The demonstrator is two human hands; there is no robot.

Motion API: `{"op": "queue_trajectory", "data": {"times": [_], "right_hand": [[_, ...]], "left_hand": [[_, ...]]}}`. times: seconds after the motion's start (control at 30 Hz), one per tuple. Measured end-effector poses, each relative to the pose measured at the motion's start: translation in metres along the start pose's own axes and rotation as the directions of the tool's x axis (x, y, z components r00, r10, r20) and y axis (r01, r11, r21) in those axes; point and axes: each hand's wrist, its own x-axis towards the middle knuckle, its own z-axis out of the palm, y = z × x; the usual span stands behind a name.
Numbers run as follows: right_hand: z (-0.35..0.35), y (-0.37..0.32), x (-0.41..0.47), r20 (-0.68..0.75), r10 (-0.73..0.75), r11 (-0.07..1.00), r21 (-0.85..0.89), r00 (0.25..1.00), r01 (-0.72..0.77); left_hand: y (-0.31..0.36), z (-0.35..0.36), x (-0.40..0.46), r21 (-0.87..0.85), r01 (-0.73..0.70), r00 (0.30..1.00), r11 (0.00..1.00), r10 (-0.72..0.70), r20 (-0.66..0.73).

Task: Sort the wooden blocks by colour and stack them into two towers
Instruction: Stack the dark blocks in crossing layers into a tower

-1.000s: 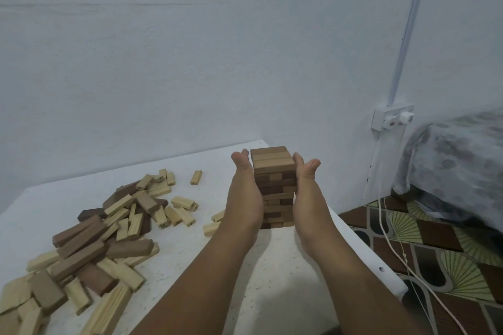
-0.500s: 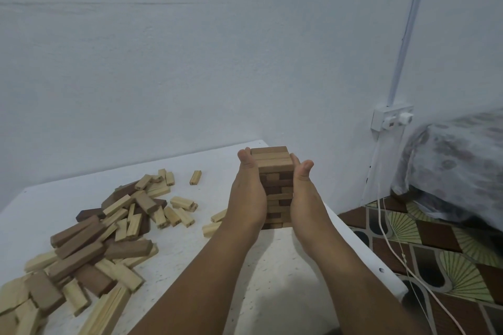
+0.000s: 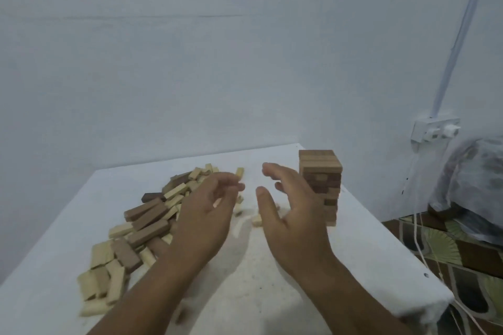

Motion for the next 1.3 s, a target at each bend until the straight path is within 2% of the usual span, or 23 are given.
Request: {"op": "queue_trajectory", "data": {"times": [0.07,0.13,0.17,0.23,0.3,0.43,0.53,0.67,0.73,0.83,0.93,1.1,1.2,1.3], "right_hand": [[0.023,-0.001,-0.004,0.135,0.055,0.998,-0.002,0.989,-0.055],[0.046,0.0,-0.006,0.23,0.065,0.998,-0.019,0.971,-0.062],[0.057,0.002,-0.006,0.264,0.073,0.997,-0.043,0.962,-0.064],[0.078,0.005,-0.001,0.3,0.107,0.993,-0.081,0.948,-0.086],[0.092,0.01,0.007,0.304,0.164,0.985,-0.104,0.939,-0.138],[0.112,0.023,0.033,0.299,0.257,0.962,-0.171,0.919,-0.214],[0.132,0.034,0.058,0.367,0.311,0.934,-0.29,0.877,-0.21],[0.152,0.033,0.086,0.549,0.383,0.881,-0.459,0.743,-0.116],[0.158,0.029,0.096,0.617,0.421,0.854,-0.516,0.665,-0.062],[0.163,0.027,0.105,0.642,0.442,0.842,-0.538,0.626,-0.043],[0.166,0.028,0.111,0.618,0.431,0.842,-0.537,0.657,-0.046],[0.163,0.032,0.11,0.532,0.322,0.892,-0.448,0.783,-0.062],[0.138,0.023,0.098,0.47,0.29,0.918,-0.382,0.834,-0.103],[0.089,0.002,0.068,0.434,0.255,0.919,-0.387,0.864,-0.077]], "left_hand": [[-0.021,-0.029,0.002,0.156,0.006,1.0,0.988,-0.006,0.002],[-0.043,-0.052,0.004,0.327,0.039,0.992,0.944,-0.075,0.1],[-0.057,-0.06,0.006,0.446,-0.016,0.981,0.895,-0.072,0.18],[-0.079,-0.07,0.01,0.686,-0.179,0.946,0.705,-0.067,0.316],[-0.084,-0.068,0.011,0.744,-0.202,0.934,0.637,-0.104,0.342],[-0.079,-0.063,0.017,0.725,-0.217,0.965,0.654,0.03,0.261],[-0.084,-0.073,0.022,0.656,-0.145,0.987,0.741,0.063,0.147],[-0.092,-0.099,0.006,0.365,0.034,0.987,0.93,0.026,-0.158],[-0.093,-0.112,-0.004,0.275,0.097,0.961,0.956,-0.018,-0.275],[-0.091,-0.122,-0.008,0.286,0.115,0.952,0.951,-0.023,-0.304],[-0.09,-0.12,-0.008,0.274,0.135,0.945,0.952,-0.04,-0.325],[-0.092,-0.113,-0.016,0.233,0.151,0.963,0.961,-0.09,-0.255],[-0.087,-0.11,-0.021,0.219,0.101,0.978,0.971,-0.057,-0.201],[-0.068,-0.101,-0.029,0.173,0.05,0.992,0.984,-0.029,-0.12]]}}
